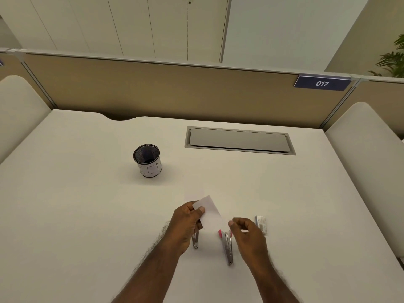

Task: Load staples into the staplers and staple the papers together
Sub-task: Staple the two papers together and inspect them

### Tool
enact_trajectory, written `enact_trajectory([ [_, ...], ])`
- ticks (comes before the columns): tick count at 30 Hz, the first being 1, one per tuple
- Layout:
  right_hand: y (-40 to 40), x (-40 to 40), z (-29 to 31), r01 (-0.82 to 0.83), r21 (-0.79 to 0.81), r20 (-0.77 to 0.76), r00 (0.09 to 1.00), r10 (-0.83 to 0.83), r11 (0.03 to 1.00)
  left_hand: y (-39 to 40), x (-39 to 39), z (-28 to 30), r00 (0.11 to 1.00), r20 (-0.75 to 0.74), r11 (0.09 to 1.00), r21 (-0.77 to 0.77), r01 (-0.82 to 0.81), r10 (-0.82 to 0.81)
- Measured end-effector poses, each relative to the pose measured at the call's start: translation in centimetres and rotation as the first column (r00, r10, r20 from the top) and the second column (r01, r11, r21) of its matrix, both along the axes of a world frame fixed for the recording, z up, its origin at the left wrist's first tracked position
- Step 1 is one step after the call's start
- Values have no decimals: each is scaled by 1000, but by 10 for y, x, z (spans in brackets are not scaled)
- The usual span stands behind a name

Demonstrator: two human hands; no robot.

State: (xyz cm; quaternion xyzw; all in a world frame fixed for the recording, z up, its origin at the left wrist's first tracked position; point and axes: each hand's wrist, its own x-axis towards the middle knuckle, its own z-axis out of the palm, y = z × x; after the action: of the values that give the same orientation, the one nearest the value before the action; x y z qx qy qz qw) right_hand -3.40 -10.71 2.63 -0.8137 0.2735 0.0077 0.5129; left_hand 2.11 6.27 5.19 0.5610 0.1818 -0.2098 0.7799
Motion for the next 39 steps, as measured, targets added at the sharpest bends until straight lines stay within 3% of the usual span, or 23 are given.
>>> enact_trajectory([
  [6,5,-18,-41,-249,-296,-230,956,184,922,2,3,-4,1000,25,999,46,10,-12],
  [13,13,-17,-50,-328,-465,-259,938,228,822,0,4,-2,998,64,991,133,-6,-2],
  [18,5,-14,-47,-265,-297,-128,963,237,917,1,5,4,993,116,988,148,-37,20],
  [21,-5,-4,-26,-150,41,-11,989,150,988,2,7,8,988,140,982,166,-95,71],
  [23,-14,5,-5,-121,249,50,992,112,961,3,7,10,982,163,974,190,-123,92],
  [25,-22,13,20,-184,329,65,983,173,926,2,7,13,977,191,970,206,-130,90],
  [31,-25,25,74,-382,283,63,923,380,880,-5,5,20,969,239,967,226,-116,60],
  [35,-25,29,80,-443,156,60,896,439,883,-4,5,24,965,258,963,249,-104,38],
  [39,-31,33,83,-528,133,12,847,531,839,-3,3,27,956,295,958,278,-73,-13],
])
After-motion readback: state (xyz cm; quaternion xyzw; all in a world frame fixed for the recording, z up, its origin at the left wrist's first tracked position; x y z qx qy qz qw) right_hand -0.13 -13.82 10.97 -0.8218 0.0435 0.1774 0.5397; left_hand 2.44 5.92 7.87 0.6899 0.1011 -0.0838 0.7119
